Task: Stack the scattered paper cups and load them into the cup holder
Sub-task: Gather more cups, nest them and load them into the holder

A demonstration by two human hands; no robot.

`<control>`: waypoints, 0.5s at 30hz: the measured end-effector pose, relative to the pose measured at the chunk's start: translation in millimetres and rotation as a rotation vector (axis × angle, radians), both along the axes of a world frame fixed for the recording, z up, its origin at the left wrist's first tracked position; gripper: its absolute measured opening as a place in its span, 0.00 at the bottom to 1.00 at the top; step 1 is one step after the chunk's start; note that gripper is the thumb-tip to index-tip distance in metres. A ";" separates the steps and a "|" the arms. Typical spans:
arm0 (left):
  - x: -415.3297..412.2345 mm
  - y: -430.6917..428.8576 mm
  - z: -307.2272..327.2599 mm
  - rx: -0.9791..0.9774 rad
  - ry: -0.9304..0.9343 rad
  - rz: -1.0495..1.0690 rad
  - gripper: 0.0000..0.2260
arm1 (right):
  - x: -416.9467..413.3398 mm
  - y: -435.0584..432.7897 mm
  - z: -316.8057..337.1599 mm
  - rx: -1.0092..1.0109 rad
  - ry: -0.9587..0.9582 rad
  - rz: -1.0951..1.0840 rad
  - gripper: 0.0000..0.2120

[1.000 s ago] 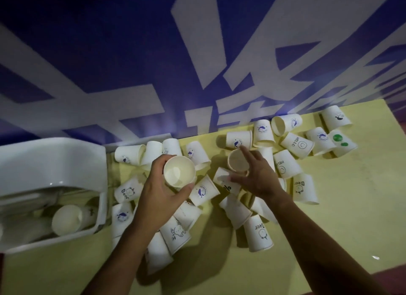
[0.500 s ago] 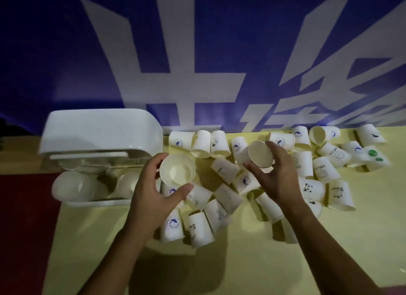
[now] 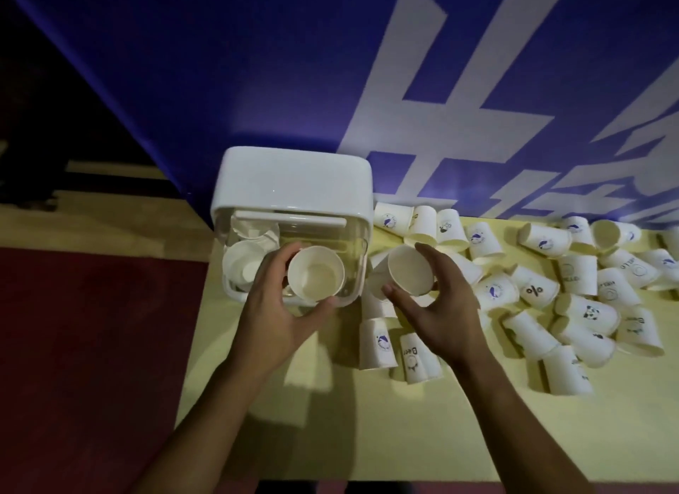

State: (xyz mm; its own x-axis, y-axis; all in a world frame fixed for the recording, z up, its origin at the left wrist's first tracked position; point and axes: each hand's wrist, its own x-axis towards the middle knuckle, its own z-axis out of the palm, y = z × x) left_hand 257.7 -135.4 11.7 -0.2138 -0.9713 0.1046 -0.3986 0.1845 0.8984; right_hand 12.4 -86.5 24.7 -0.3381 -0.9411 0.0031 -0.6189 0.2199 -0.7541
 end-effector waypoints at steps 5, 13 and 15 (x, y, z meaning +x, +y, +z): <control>7.5 0.1 -11.9 -0.015 -0.034 0.015 0.34 | 26.5 -6.1 -7.4 -0.017 -0.030 0.054 0.36; 30.0 8.5 -15.4 -0.059 -0.031 0.120 0.32 | 65.6 -36.4 -45.6 -0.054 0.080 0.173 0.40; 34.4 8.6 -14.5 -0.062 -0.036 0.127 0.32 | 69.9 -40.3 -54.8 -0.054 0.118 0.186 0.40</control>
